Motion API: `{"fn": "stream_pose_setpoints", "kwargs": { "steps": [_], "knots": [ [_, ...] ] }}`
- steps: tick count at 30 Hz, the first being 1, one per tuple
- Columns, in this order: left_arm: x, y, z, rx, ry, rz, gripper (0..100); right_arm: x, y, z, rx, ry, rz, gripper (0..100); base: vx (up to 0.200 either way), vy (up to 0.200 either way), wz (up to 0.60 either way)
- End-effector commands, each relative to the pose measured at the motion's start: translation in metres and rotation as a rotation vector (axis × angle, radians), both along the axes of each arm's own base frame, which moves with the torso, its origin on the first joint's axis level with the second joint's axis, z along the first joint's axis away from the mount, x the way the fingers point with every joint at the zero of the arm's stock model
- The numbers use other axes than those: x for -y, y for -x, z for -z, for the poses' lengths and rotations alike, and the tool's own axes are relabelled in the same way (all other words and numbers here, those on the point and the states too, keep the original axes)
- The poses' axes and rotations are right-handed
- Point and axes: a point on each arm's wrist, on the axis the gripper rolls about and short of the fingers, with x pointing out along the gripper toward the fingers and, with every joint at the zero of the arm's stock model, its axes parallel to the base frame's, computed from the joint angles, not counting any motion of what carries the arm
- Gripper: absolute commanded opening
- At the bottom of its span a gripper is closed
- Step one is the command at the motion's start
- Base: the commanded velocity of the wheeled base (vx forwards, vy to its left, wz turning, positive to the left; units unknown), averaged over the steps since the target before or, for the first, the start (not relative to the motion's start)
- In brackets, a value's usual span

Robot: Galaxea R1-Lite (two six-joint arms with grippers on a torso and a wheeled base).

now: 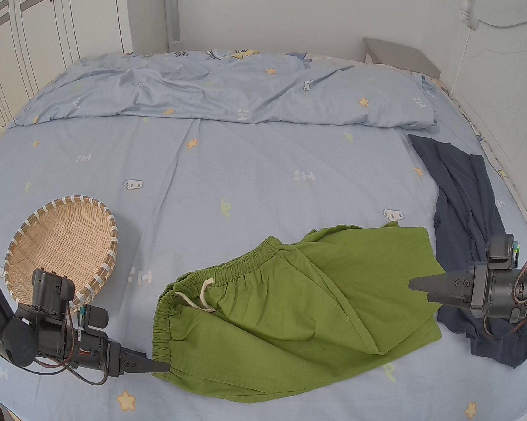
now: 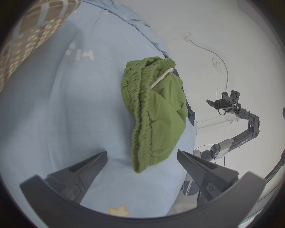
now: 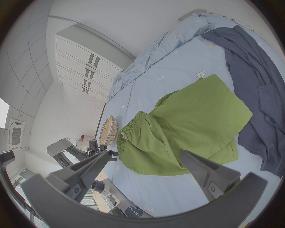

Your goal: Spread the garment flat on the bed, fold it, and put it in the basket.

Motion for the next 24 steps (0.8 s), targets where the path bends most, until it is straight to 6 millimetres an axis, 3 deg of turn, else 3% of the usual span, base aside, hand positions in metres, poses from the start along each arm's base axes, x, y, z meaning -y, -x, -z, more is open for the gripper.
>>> {"fn": "stream_pose_setpoints", "kwargs": {
  "steps": [1, 8, 14, 15, 24],
  "knots": [
    [0.010, -0.006, 0.021, -0.068, 0.009, 0.022, 100, -0.001, 0.001, 0.001, -0.003, 0.001, -0.007, 100, 0.000, 0.000, 0.00],
    [0.028, -0.010, 0.017, -0.055, 0.067, 0.032, 100, -0.002, 0.003, 0.006, -0.013, 0.005, -0.013, 100, 0.000, 0.000, 0.00],
    [0.027, -0.010, 0.019, -0.061, 0.083, 0.010, 100, -0.003, 0.002, 0.008, -0.013, 0.004, -0.017, 100, 0.000, 0.000, 0.00],
    [0.027, -0.009, 0.019, -0.065, 0.083, 0.010, 0, -0.003, 0.002, 0.008, -0.014, 0.004, -0.015, 100, 0.000, 0.000, 0.00],
    [0.013, 0.001, 0.021, -0.111, 0.123, -0.006, 0, -0.001, 0.003, 0.013, -0.034, 0.006, -0.006, 100, 0.000, 0.000, 0.00]
  ]
}}
